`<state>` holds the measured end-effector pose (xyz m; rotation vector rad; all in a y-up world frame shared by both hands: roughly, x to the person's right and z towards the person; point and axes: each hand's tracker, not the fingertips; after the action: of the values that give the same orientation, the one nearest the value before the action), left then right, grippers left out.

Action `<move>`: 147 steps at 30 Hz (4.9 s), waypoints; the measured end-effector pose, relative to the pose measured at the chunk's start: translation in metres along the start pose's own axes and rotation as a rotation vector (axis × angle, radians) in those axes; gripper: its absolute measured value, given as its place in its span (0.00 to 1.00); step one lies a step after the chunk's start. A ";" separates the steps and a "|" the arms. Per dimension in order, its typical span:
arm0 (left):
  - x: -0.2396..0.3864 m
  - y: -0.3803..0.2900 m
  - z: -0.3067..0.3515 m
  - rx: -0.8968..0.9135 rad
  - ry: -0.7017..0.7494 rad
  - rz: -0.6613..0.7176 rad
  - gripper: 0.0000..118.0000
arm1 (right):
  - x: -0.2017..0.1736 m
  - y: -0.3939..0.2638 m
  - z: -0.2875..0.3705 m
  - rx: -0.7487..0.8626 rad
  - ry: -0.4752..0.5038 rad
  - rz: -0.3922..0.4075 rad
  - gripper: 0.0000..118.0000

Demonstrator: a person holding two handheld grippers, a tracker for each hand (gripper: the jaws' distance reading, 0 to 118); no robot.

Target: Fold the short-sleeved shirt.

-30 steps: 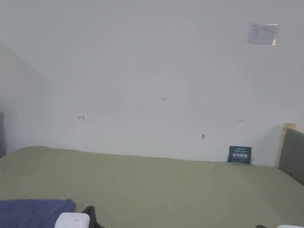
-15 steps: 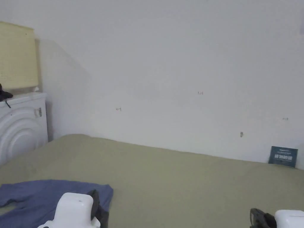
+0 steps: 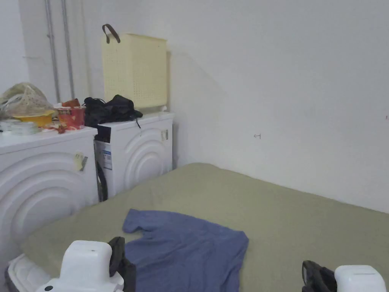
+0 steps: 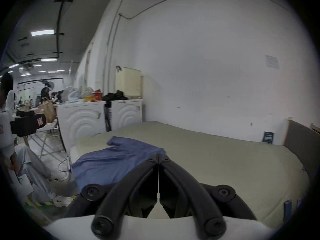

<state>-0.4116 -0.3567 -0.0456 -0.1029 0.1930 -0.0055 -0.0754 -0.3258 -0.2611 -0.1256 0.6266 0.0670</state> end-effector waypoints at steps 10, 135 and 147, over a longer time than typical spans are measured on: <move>-0.028 0.000 -0.031 -0.157 -0.041 0.038 0.04 | 0.000 -0.008 -0.025 -0.013 0.003 0.026 0.01; 0.144 -0.047 -0.198 -0.296 -0.535 -0.040 0.00 | 0.185 -0.080 0.108 -0.201 -0.640 -0.084 0.01; 0.151 -0.040 -0.400 -0.747 -0.559 -0.119 0.00 | 0.217 -0.076 0.087 -0.219 -0.652 -0.064 0.01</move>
<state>-0.3396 -0.4398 -0.4612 -0.8498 -0.3817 -0.0229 0.1585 -0.3842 -0.3119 -0.3202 -0.0377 0.1083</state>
